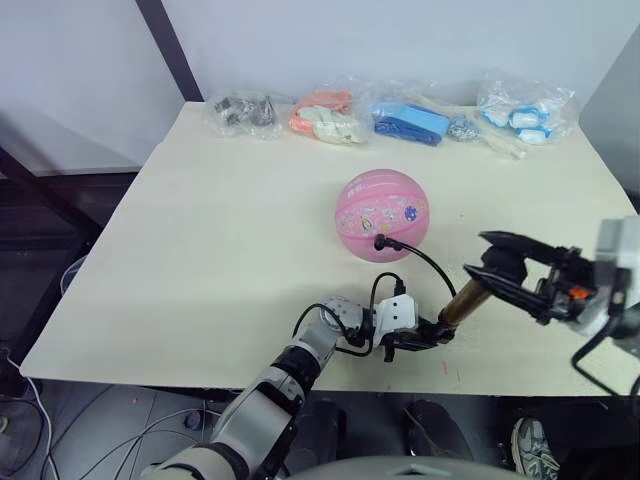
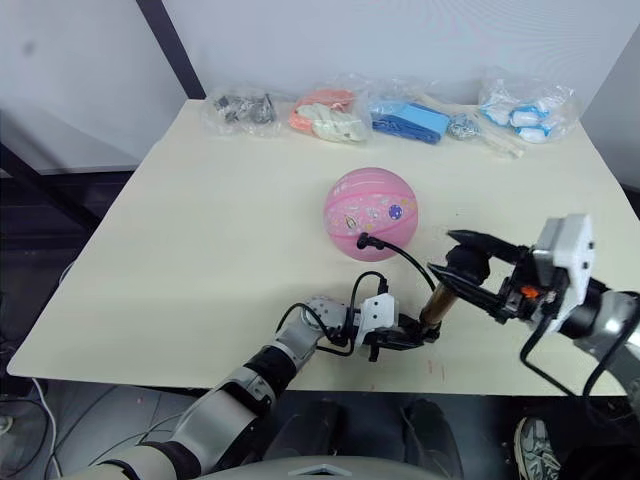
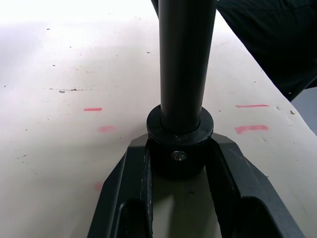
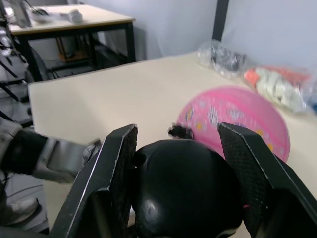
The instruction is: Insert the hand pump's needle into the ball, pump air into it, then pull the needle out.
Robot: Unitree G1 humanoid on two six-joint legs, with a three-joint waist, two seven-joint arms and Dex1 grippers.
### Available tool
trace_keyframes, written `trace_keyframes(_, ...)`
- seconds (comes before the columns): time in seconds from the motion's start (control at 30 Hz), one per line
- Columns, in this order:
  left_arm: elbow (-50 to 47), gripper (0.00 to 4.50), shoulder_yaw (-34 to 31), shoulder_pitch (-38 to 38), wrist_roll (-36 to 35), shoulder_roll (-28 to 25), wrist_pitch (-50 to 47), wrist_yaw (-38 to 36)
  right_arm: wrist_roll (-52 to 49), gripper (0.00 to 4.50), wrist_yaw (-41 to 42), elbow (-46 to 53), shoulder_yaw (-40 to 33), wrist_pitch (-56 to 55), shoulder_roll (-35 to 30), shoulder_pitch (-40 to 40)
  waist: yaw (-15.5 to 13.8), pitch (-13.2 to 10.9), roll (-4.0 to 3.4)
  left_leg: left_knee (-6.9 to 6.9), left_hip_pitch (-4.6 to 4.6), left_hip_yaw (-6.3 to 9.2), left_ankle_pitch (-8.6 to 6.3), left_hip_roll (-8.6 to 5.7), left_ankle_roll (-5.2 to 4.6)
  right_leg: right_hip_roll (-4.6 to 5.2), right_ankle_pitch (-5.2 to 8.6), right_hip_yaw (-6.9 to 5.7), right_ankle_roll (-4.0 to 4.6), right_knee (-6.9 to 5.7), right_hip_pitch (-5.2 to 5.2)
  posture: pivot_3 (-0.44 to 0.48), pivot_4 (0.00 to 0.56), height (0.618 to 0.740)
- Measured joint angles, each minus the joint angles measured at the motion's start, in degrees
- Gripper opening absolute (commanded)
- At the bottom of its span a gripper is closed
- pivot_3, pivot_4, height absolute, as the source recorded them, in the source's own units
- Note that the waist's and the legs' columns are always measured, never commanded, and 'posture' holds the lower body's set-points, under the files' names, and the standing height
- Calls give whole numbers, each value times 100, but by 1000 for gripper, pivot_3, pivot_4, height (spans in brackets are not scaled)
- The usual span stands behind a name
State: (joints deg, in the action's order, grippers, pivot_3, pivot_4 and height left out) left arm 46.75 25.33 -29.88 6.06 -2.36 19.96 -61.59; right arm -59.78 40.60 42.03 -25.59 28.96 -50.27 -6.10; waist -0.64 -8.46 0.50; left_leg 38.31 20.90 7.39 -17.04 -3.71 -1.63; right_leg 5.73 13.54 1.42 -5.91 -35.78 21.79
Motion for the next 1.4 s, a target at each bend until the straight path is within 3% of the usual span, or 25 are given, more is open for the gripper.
trace_keyframes(0.23, 14, 1030, 5, -24, -3, 7, 2, -33, -1250, 2158, -199, -64, -779, 484, -726, 620, -6, -10, 9, 0, 5, -1, 0, 1, 0, 7, 0, -1, 0, 1, 1, 0, 150, 740)
trace_keyframes(0.53, 21, 1030, 8, -42, -19, 35, 19, -68, -1672, 2158, -176, -265, -1024, 948, -1117, 775, -24, -17, 15, 2, 34, 0, 1, -5, -1, 16, -1, -1, 2, 4, 25, 0, 150, 740)
trace_keyframes(0.7, 45, 1030, 10, -55, 42, 20, 16, -48, -758, 2158, 50, -36, -805, 488, -398, 117, -11, -9, 15, 3, 16, -7, 1, -5, -1, 14, -1, 0, -1, 2, 15, 0, 150, 740)
trace_keyframes(0.83, 113, 1030, -6, -47, 45, 3, 10, 14, 411, 2158, -15, -7, 97, -321, 572, -264, 0, 3, 30, 1, -17, -4, 0, 4, 0, -1, 16, -2, -29, 2, -13, 0, 150, 740)
trace_keyframes(1.1, 110, 1030, -4, -3, 55, -15, 9, 41, 2028, 2158, 211, -377, 1300, -1553, 1265, -792, 9, 54, 17, 2, -30, 6, 1, 0, 2, -16, 2, 1, -6, 1, -13, 0, 150, 740)
trace_keyframes(1.4, 105, 1030, -3, 10, 65, -19, 10, 50, 3057, 2158, 253, -950, 2127, -2229, 1625, -947, 12, 68, 17, 1, -30, 9, 1, 1, 2, -19, 2, 0, -4, 1, -13, 0, 150, 740)
